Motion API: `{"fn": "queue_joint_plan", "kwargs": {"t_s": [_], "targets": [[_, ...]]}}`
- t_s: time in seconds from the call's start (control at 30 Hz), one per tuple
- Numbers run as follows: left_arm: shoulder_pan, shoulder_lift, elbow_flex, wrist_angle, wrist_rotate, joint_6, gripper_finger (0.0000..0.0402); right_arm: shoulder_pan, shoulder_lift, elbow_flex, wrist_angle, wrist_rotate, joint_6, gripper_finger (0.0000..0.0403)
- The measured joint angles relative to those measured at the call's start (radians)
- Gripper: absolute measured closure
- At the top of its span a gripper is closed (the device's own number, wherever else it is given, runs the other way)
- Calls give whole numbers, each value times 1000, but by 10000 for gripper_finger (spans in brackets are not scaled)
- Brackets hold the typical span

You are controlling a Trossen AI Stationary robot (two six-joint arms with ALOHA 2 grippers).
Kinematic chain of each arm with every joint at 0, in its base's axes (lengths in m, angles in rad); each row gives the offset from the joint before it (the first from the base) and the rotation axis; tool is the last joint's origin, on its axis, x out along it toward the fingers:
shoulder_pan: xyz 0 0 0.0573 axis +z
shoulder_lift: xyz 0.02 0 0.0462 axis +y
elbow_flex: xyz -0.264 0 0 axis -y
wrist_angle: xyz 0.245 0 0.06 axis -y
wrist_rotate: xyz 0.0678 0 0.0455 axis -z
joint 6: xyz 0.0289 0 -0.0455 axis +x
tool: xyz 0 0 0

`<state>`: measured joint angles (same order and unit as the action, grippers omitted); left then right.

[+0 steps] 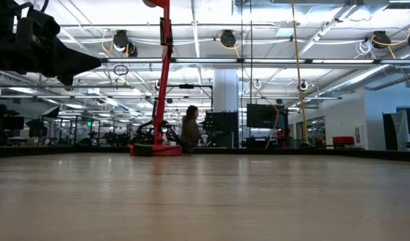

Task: Pick & Place USB Port
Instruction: Return to Home Position

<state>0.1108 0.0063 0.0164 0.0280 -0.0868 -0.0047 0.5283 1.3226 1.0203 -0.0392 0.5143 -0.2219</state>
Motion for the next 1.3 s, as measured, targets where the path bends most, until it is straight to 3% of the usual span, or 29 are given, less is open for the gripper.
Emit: {"fn": "queue_joint_plan", "kwargs": {"t_s": [0.2,0.47,0.73,0.97,1.2,1.3], "targets": [[0,0,-3,18,-4,-4,369,-67,-26,-78,74,6,19,403],[0,0,-3,23,-3,-4,369,-330,-174,-295,348,-342,58,403],[0,0,-3,26,-3,-9,369,-551,-281,-434,376,-499,26,403],[0,0,-2,26,-3,-11,369,-721,-397,-592,516,-722,57,403],[0,0,-2,27,-2,-12,369,-819,-570,-727,508,-734,98,403],[0,0,-2,27,-2,-12,369,-844,-644,-755,438,-793,115,403]]}}
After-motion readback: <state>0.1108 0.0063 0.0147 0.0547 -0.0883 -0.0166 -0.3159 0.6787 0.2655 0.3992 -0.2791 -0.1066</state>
